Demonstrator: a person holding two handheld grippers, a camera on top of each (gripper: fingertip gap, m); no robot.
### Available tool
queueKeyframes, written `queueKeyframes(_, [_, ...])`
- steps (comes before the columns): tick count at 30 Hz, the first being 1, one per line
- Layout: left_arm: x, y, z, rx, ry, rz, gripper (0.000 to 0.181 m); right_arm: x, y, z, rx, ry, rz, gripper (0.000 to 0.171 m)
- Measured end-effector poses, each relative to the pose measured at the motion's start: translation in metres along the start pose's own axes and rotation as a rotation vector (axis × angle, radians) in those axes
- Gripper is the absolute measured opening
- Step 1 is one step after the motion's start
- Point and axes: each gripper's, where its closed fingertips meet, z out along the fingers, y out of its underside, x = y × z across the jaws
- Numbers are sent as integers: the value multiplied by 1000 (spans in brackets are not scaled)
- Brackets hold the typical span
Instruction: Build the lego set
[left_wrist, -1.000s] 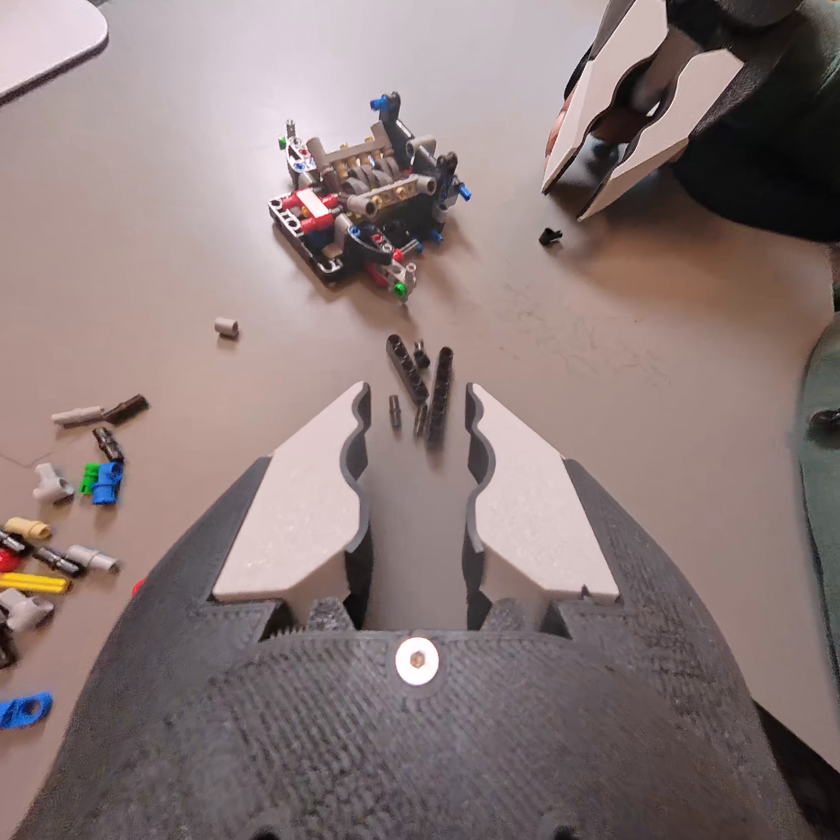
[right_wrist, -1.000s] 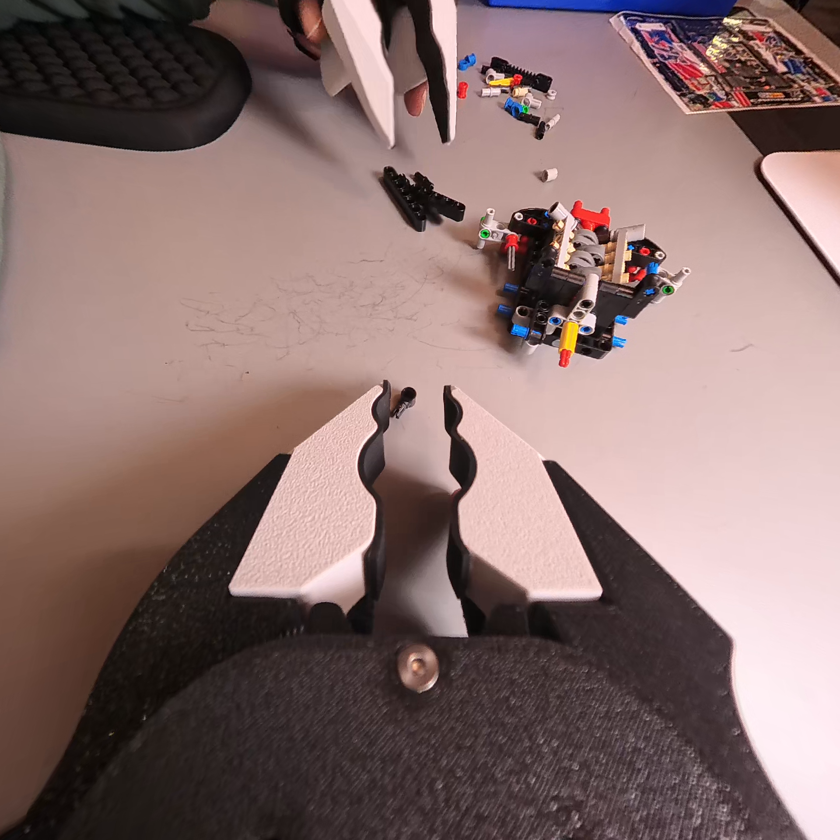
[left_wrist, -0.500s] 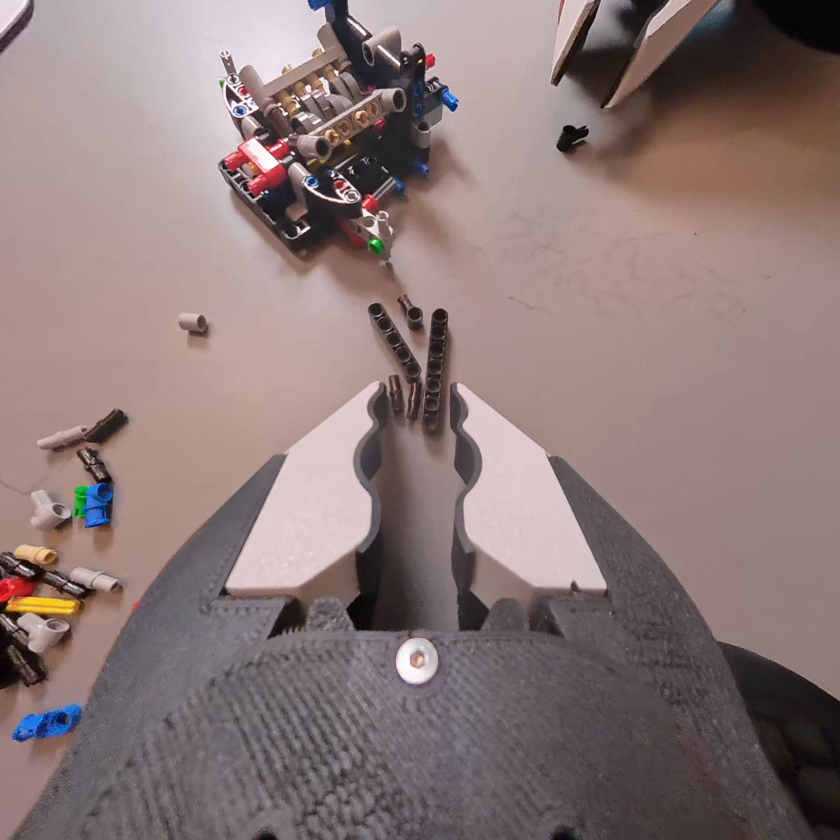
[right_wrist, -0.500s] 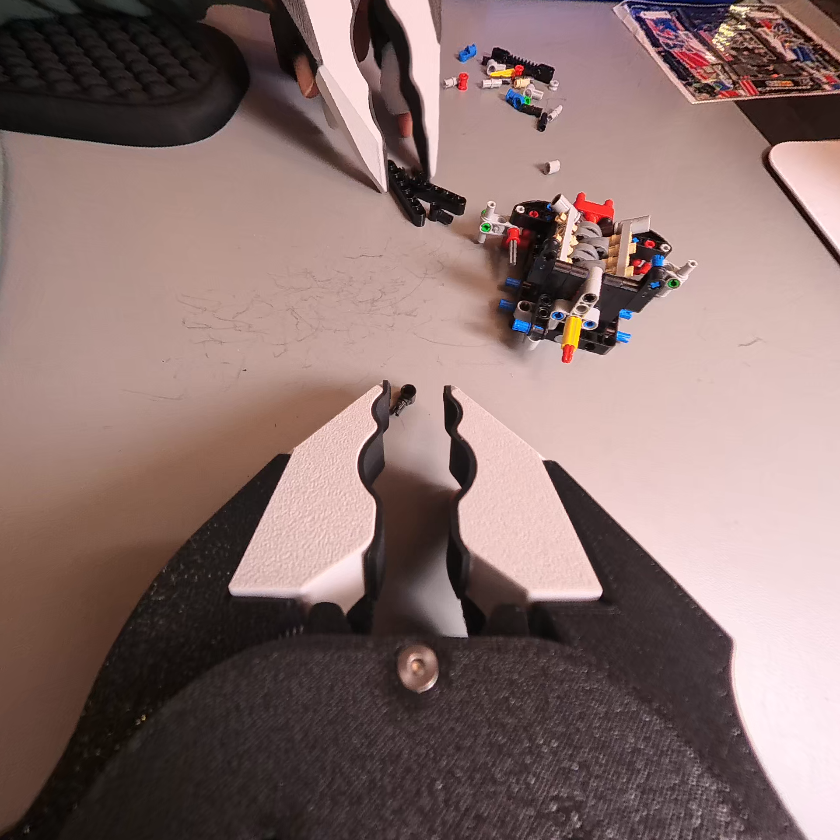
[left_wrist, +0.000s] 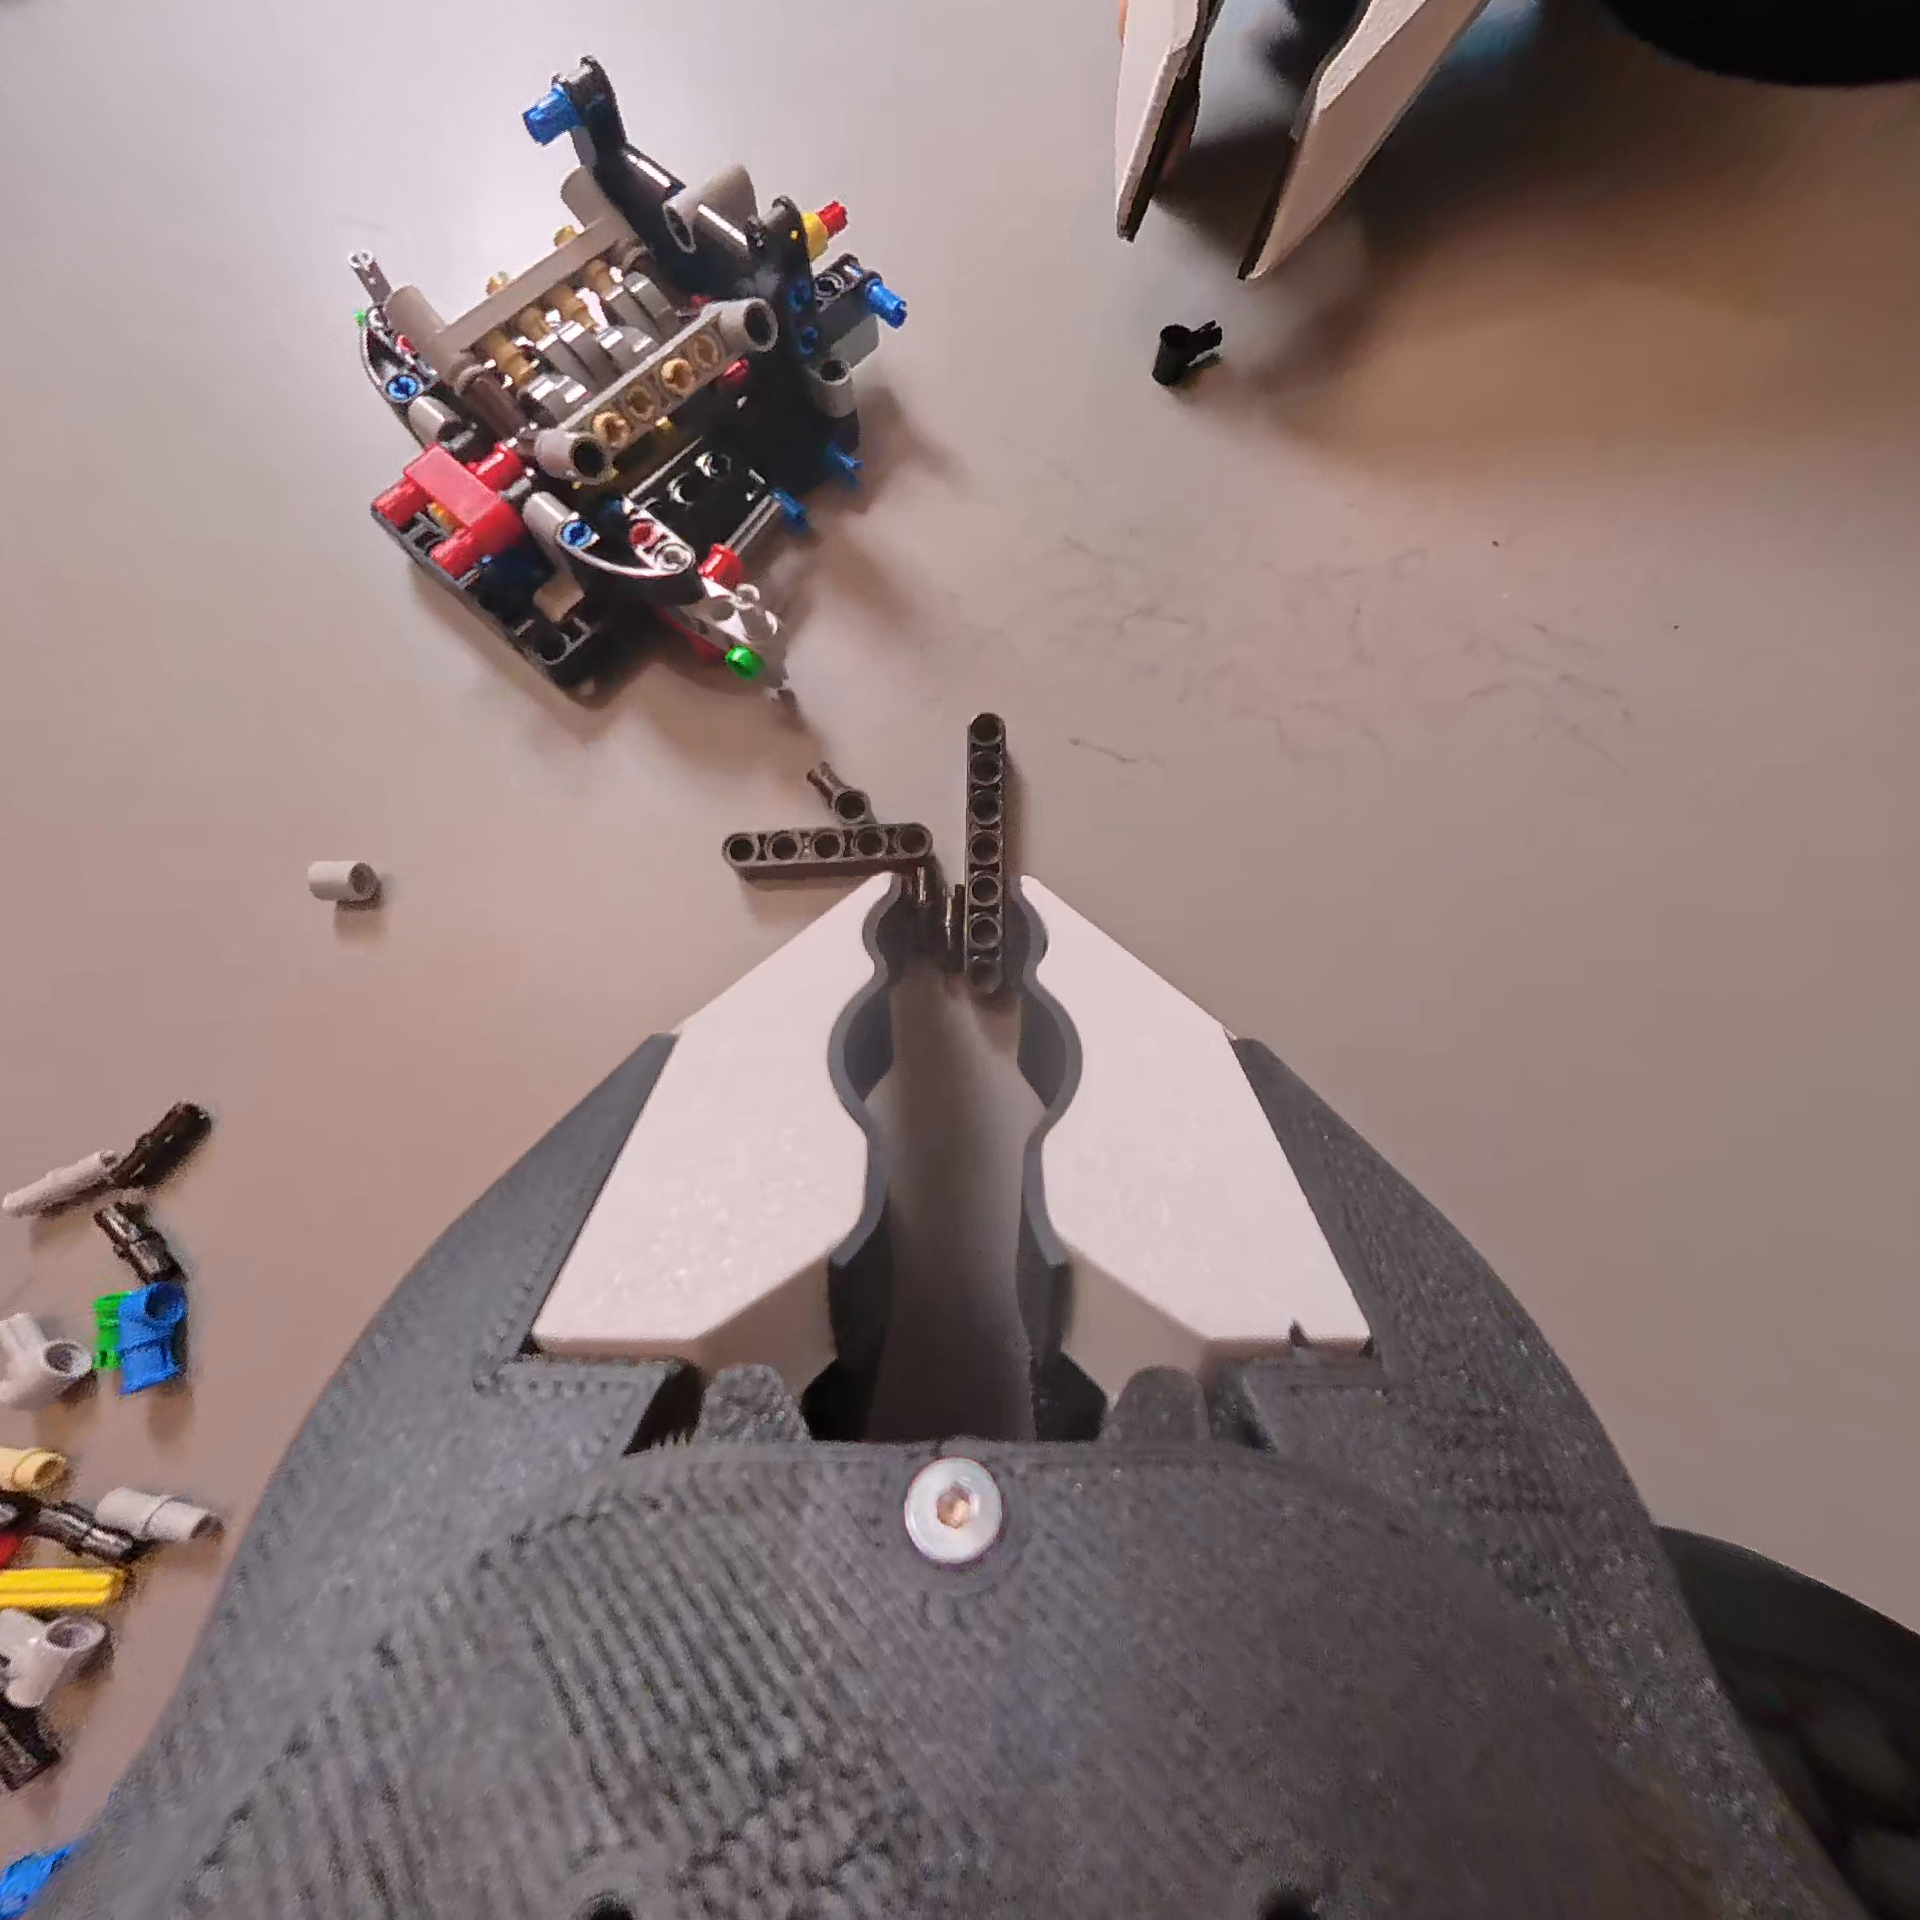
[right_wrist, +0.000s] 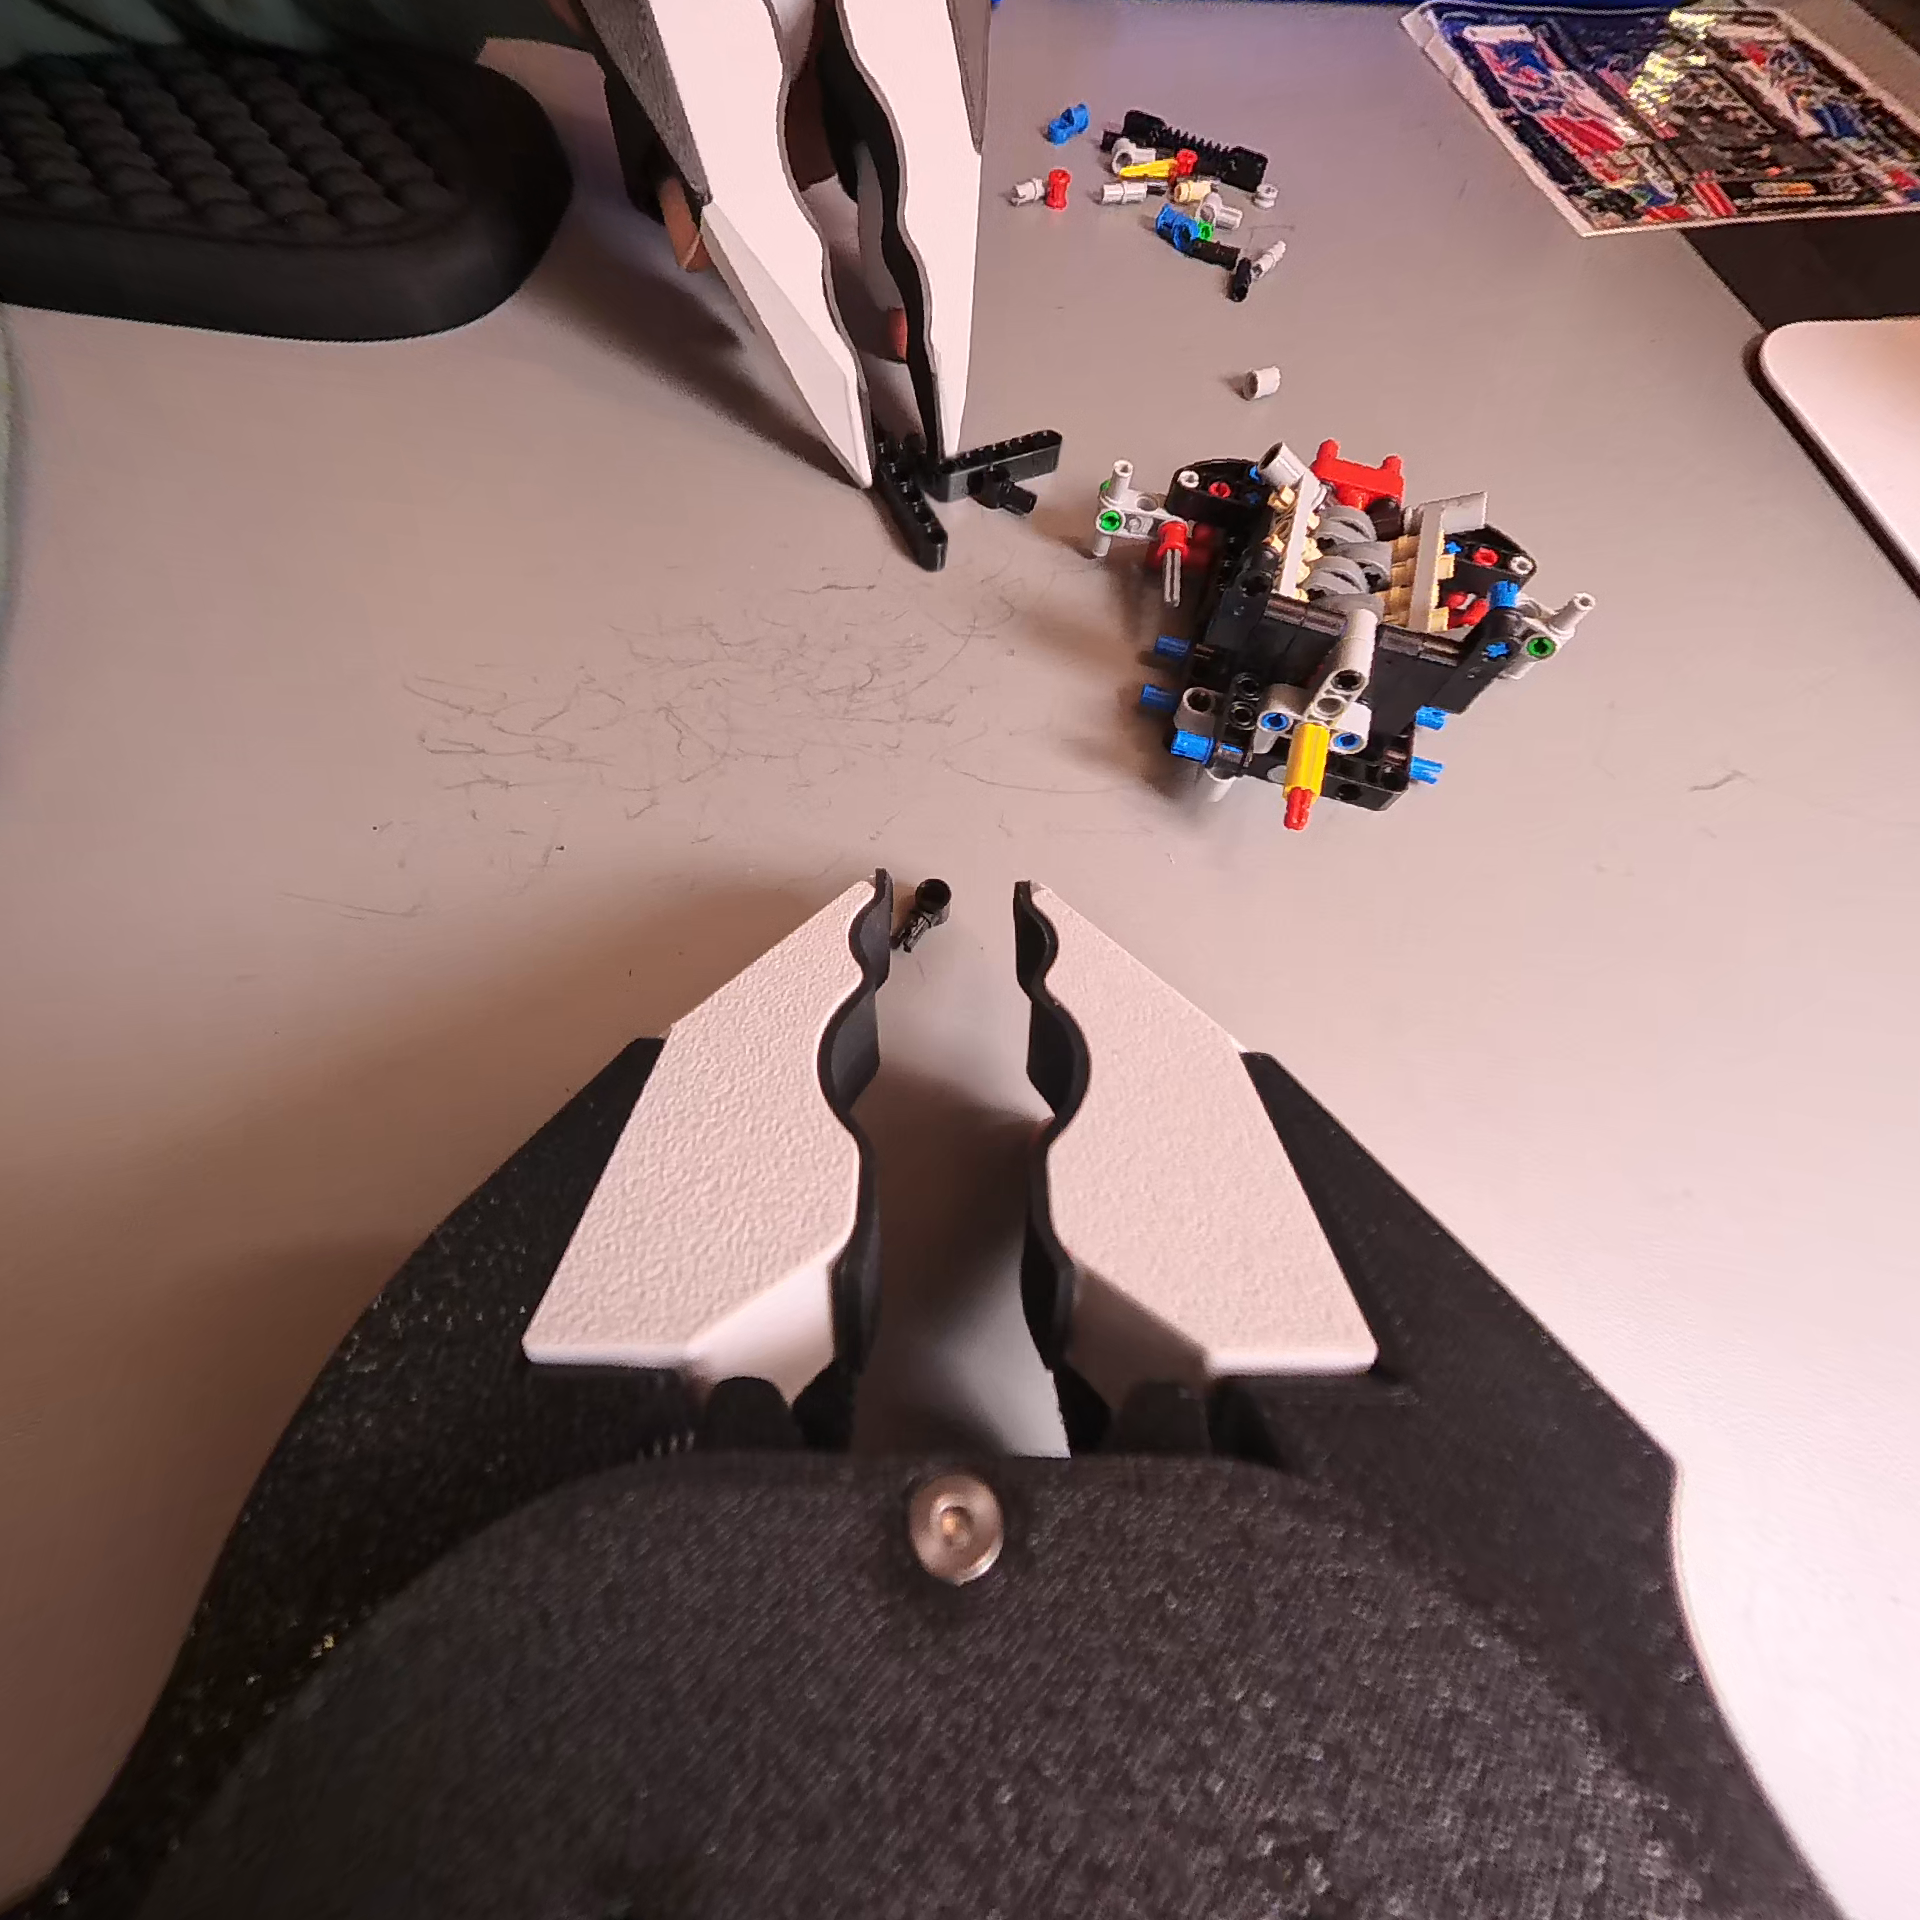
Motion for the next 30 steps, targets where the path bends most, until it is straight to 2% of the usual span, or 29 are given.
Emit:
queueKeyframes(4, [1, -4, 1, 24, 3, 3, 23, 0, -2, -1, 11, -4, 4, 22])
queueKeyframes(8, [-1, -22, -14, 167, 39, -71, 30, 1, -4, -3, 29, -1, 13, 22])
queueKeyframes(11, [-18, -25, -26, 237, -16, -134, 29, 4, -6, -5, 42, 9, 19, 22])
queueKeyframes(16, [-47, -4, -28, 197, -139, -185, 24, 12, -10, -8, 62, 48, 22, 23])
queueKeyframes(20, [-49, 1, -28, 182, -140, -206, 22, 19, -13, -12, 76, 93, 18, 23])
queueKeyframes(23, [-36, 0, -24, 155, -97, -158, 21, 22, -15, -13, 80, 120, 13, 23])
queueKeyframes(30, [-36, -8, -10, 79, -139, -15, 24, 17, -19, -9, 81, 117, -10, 24])
